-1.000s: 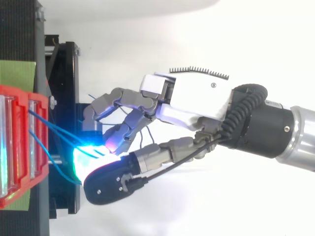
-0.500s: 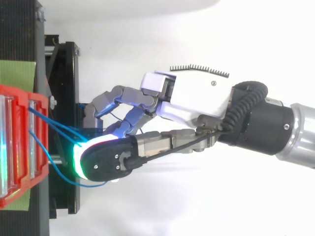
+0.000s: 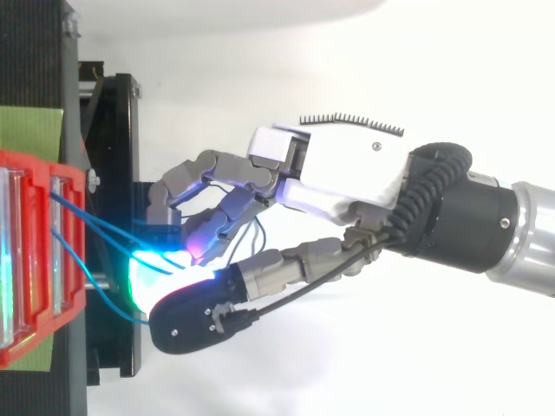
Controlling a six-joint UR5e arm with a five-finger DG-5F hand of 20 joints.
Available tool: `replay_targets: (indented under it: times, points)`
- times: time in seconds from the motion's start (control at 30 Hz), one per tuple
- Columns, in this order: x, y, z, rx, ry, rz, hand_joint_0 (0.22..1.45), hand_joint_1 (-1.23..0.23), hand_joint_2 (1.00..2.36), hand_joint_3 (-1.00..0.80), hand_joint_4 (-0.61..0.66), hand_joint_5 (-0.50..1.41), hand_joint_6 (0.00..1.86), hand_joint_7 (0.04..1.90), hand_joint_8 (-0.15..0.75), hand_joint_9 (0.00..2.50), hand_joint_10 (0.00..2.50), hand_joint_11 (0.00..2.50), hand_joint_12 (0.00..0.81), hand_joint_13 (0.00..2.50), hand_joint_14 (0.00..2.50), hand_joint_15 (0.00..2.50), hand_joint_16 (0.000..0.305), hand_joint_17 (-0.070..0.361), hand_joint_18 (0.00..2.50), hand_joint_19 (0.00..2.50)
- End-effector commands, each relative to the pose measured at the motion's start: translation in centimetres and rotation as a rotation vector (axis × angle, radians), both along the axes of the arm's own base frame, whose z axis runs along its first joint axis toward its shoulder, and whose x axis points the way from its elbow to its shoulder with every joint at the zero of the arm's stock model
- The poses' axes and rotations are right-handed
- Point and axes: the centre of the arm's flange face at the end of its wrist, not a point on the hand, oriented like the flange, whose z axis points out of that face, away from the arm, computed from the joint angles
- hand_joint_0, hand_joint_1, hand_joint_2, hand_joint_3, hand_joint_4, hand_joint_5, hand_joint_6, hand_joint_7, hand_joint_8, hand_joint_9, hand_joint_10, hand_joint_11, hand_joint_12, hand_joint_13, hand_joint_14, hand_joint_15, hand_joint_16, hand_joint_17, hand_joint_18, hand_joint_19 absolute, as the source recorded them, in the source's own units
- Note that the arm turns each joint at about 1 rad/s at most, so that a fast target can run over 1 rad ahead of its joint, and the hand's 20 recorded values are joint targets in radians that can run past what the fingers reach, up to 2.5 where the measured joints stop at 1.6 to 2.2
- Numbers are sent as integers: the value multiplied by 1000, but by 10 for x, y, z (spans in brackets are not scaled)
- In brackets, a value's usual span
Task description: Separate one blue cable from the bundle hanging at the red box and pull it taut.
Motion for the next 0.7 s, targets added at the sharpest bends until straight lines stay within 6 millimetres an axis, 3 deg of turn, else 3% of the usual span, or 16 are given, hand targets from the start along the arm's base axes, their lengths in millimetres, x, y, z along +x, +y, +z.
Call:
replay_targets:
  times: [0.0,0.1,0.17,0.27,0.4,0.5,0.67]
  points:
    - [0,0,0,0,0,0,793,-920,1000,-500,88,-187,914,1070,356,922,17,997,392,658,16,466,53,120,707,527]
    - [0,0,0,0,0,0,681,-906,1000,-500,129,-167,909,1114,356,941,18,999,388,655,16,475,53,119,706,529]
    - [0,-1,0,0,0,0,513,-749,1000,-500,146,-154,903,1068,390,1001,17,982,411,668,15,482,57,129,716,568]
    - [0,0,0,0,0,2,500,-571,1000,-500,143,-150,893,1038,405,1042,16,959,418,699,15,485,58,131,727,583]
    - [0,-1,0,0,0,0,577,-432,1000,-500,124,-151,881,1036,387,1058,18,948,399,697,15,491,54,122,705,614]
    - [0,0,0,0,0,0,603,-543,1011,-362,98,-142,874,1020,393,1058,18,954,398,699,18,497,54,121,704,624]
    - [0,0,0,0,0,0,605,-761,1022,-48,79,-142,909,1158,407,1072,17,1017,418,712,15,491,58,130,746,599]
